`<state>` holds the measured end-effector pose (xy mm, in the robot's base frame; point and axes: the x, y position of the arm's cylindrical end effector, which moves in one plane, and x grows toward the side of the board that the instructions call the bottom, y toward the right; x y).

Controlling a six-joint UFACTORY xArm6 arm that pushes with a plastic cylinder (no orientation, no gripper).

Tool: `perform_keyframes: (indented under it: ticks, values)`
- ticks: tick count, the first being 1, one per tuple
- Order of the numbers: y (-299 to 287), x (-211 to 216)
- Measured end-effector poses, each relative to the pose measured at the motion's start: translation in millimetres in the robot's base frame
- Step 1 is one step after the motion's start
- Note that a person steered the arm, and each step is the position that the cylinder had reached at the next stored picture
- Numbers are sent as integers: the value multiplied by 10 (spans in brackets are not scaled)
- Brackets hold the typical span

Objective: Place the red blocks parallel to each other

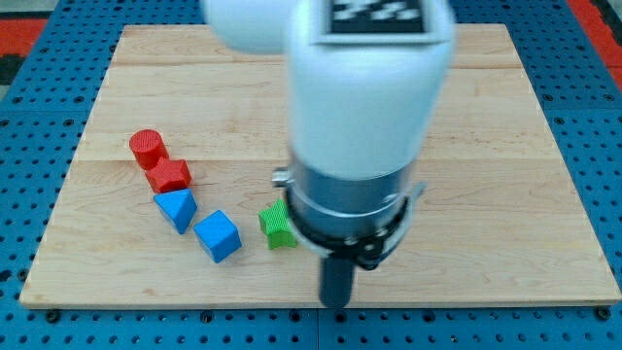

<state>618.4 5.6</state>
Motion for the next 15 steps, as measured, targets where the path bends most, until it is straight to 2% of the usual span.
perform_keyframes:
  ticks: [1, 2, 3, 4, 5, 6, 7, 8, 9, 10, 11, 13, 14, 15]
  values:
    - [-1078, -105]
    - [-1499, -7]
    - [-1586, -510]
    - [-2251, -884]
    - [-2711, -1607]
    - [-2618, -2310]
    - [-1904, -2250]
    - [-2349, -1816]
    - [-2237, -1345]
    - [-2209, -1718]
    - [-1621, -1827]
    - [-1499, -1245]
    - [-1619, -1240]
    - [-1606, -1514]
